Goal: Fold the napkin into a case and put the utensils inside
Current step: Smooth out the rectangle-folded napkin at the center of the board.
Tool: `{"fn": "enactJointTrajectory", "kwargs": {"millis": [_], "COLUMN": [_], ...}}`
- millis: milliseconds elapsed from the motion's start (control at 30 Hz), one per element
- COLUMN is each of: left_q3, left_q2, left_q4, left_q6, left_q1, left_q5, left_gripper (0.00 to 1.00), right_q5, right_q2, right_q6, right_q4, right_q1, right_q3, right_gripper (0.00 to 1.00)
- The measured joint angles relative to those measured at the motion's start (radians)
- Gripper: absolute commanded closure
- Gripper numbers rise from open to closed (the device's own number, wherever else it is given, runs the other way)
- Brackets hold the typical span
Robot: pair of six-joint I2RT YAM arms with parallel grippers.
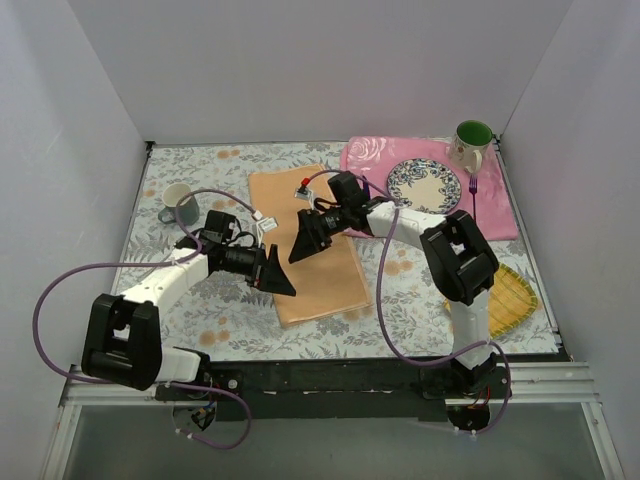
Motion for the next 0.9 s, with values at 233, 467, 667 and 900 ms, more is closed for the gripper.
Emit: {"fn": "enactJointTrajectory", "kwargs": {"millis": [233, 467, 667, 900], "left_q3": [-0.060, -0.099, -0.146, -0.175], "left_q2": [0.094, 0.128, 0.127, 0.191], "left_q4": [0.129, 0.236, 0.393, 0.526], "left_q6": [-0.103, -0.179, -0.346, -0.482], "left_q1": [-0.030, -0.025, 0.002, 0.045], "left_q5": [0.098, 0.084, 0.018, 0.006], "left_gripper": [0.02, 0.02, 0.02, 0.02], "right_q5": [-0.020, -0.035, -0.046, -0.052], "right_q2": [0.107, 0.241, 0.331, 0.438], "right_q6": [0.330, 0.449, 0.452, 0.416], "right_q4": [0.372, 0.512, 0.518, 0.480], "right_q1": [0.085, 0.093, 0.089, 0.080], "right_q3": [-0.028, -0.019, 0.080, 0.241], "right_gripper": [0.22, 0.22, 0.22, 0.22]}}
